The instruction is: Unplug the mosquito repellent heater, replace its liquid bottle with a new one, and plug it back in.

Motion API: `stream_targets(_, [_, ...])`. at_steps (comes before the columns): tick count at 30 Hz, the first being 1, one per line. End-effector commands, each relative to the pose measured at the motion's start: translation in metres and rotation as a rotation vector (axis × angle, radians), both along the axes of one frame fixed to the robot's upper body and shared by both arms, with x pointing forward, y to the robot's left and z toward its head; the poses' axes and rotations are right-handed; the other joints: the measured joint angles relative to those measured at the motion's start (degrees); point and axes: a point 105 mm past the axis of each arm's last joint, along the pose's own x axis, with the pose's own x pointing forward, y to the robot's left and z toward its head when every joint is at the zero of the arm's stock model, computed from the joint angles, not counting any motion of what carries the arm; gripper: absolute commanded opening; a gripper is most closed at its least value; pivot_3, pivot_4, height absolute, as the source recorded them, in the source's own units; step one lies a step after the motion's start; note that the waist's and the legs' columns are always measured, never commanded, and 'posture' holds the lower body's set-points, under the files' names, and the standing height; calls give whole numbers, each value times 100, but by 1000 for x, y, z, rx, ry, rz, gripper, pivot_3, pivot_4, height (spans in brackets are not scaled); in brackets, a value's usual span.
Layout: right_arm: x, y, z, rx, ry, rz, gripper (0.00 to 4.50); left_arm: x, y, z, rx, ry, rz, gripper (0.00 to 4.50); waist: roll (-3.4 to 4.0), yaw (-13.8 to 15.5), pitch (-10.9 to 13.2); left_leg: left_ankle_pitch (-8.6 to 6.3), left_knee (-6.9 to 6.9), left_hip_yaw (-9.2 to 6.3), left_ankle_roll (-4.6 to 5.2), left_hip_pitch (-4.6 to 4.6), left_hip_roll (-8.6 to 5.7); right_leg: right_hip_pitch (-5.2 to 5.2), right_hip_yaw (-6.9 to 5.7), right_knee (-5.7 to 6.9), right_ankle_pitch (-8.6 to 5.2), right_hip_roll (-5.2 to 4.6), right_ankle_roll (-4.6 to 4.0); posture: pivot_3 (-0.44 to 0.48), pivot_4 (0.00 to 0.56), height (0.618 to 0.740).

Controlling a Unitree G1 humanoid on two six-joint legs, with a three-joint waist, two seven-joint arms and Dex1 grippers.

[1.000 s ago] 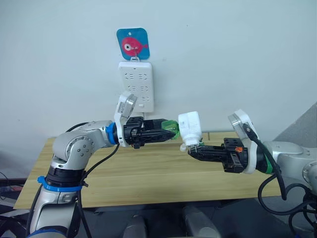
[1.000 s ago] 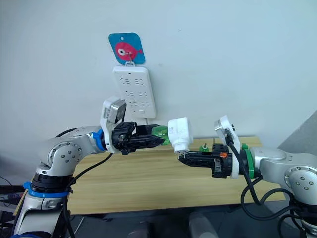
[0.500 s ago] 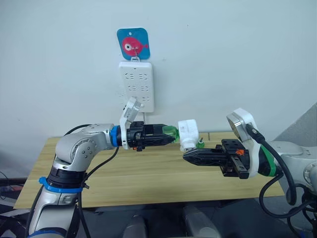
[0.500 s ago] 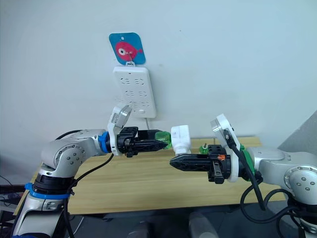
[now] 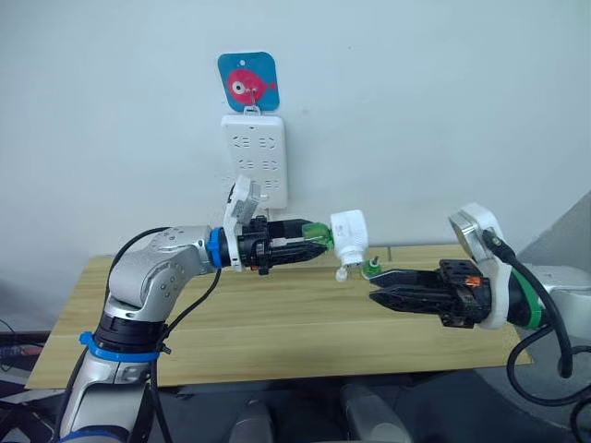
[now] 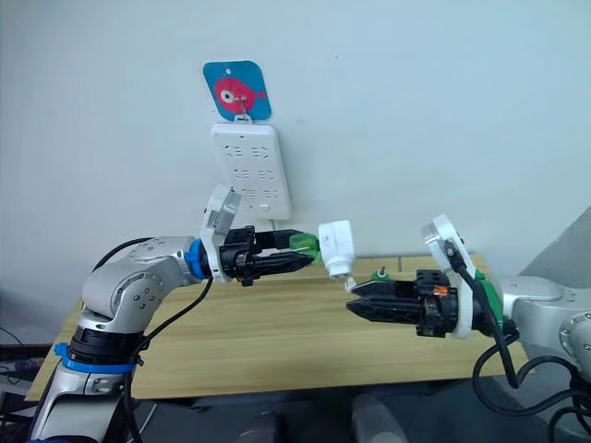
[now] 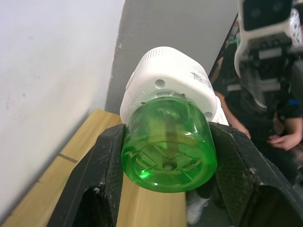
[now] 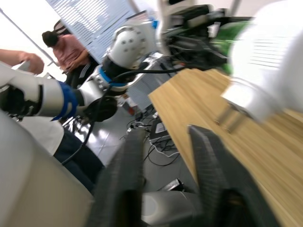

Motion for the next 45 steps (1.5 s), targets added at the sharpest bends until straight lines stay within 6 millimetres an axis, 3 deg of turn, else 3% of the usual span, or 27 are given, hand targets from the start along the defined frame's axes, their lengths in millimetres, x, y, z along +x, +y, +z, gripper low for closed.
stream_targets(1, [11, -14, 8, 4, -13, -43, 3067, -13, -4, 6, 36, -166, -51, 2335, 0, 0, 0, 0, 1, 1, 0, 0, 0, 0, 1, 0, 0, 0, 0, -179, 78, 711])
stream_targets(5, [20, -23, 2, -38, 34, -58, 4485, -25, -5, 0, 60, -251, -94, 2335, 0, 0, 0, 0, 2, 8, 0, 1, 0, 0, 7, -1, 0, 0, 0, -179, 76, 711])
stream_targets(8, [28, -27, -4, -61, 63, -80, 4500, -33, -5, -7, 78, -315, -129, 2335, 1, -3, -1, 0, 0, 8, 0, 2, 1, -1, 8, 0, 0, 0, 0, -172, 75, 711])
stream_targets(18, [9, -9, -15, -80, 175, 112, 4500, -41, -10, -9, 73, -524, -180, 2335, 2, 1, -2, 0, 2, 12, 0, 2, 1, 0, 11, -1, 0, 0, 1, -164, 71, 711])
stream_targets(25, [12, 10, -20, -57, 163, 134, 4500, -42, -13, -8, 60, -548, -188, 2335, 1, -7, -3, 0, 1, 11, 1, 2, 1, -1, 10, -1, 1, 0, 2, -165, 70, 711])
stream_targets(37, [15, 23, -15, 19, 194, 163, 4500, -44, -17, -6, 54, -586, -186, 2335, 2, -9, -5, 0, 2, 6, 0, 1, 1, 0, 7, 0, 1, 0, 2, -155, 67, 711])
stream_targets(40, [15, 26, -14, 41, 208, 172, 3875, -44, -18, -8, 54, -582, -187, 2335, 2, -7, -5, 0, 2, 6, 1, 1, 1, -1, 7, 0, 1, 0, 2, -151, 69, 711])
stream_targets(42, [15, 27, -14, 48, 215, 175, 3119, -44, -18, -7, 51, -582, -186, 2335, 3, -7, -5, 0, 2, 6, 1, 1, 1, 0, 7, 0, 1, 0, 2, -149, 69, 711])
stream_targets(45, [14, 28, -14, 51, 221, 181, 2990, -44, -19, -6, 45, -583, -181, 2335, 3, -6, -5, 0, 2, 5, 1, 1, 1, 0, 6, 1, 1, 0, 2, -146, 71, 711])
